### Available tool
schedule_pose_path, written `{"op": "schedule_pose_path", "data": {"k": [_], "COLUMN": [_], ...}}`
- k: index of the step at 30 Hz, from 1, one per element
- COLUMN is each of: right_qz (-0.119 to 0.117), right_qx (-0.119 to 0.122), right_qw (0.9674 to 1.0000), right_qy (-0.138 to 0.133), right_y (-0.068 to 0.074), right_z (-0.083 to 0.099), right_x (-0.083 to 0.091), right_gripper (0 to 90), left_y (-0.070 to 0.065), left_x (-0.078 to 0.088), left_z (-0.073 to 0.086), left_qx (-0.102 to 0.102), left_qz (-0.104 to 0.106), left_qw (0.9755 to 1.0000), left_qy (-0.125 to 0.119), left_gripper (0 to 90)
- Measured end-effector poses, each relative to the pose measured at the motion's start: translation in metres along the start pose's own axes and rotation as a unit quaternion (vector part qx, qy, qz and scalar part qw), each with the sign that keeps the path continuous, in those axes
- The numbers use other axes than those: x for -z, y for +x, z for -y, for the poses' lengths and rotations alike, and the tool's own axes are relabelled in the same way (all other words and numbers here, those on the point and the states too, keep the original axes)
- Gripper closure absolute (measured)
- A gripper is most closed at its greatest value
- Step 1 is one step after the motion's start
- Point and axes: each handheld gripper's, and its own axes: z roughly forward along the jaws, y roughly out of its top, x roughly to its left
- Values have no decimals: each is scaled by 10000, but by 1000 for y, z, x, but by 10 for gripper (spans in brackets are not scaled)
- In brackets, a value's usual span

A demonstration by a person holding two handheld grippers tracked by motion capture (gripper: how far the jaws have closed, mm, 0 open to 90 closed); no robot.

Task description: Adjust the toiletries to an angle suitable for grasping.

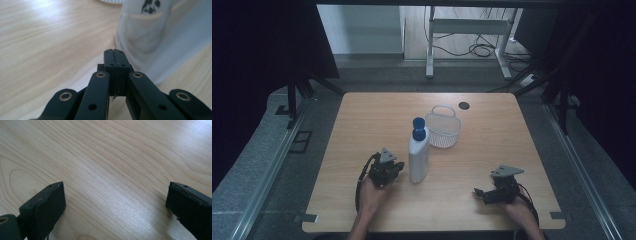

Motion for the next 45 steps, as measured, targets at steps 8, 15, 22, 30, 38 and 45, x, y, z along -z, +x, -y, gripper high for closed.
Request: {"op": "schedule_pose_path", "data": {"k": [8,15,22,30,38,45], "right_qz": [-1,-2,-3,-7,-6,-4], "right_qx": [-1,-1,0,-2,-2,1], "right_qw": [10000,10000,10000,10000,10000,10000], "right_qy": [1,2,1,3,2,-1], "right_y": [0,0,0,0,0,0], "right_z": [0,0,0,0,0,0], "right_x": [0,0,0,0,0,0], "right_gripper": [20,20,20,18,18,18], "left_y": [2,5,8,2,-7,-14], "left_x": [-16,-34,-41,-44,-50,-52], "left_z": [-13,-18,-18,-19,-16,-13], "left_qx": [118,141,245,201,112,79], "left_qz": [130,230,371,470,516,545], "left_qw": [9998,9996,9990,9987,9986,9984], "left_qy": [-49,-28,-34,-48,49,116], "left_gripper": [891,891,891,891,890,889]}}
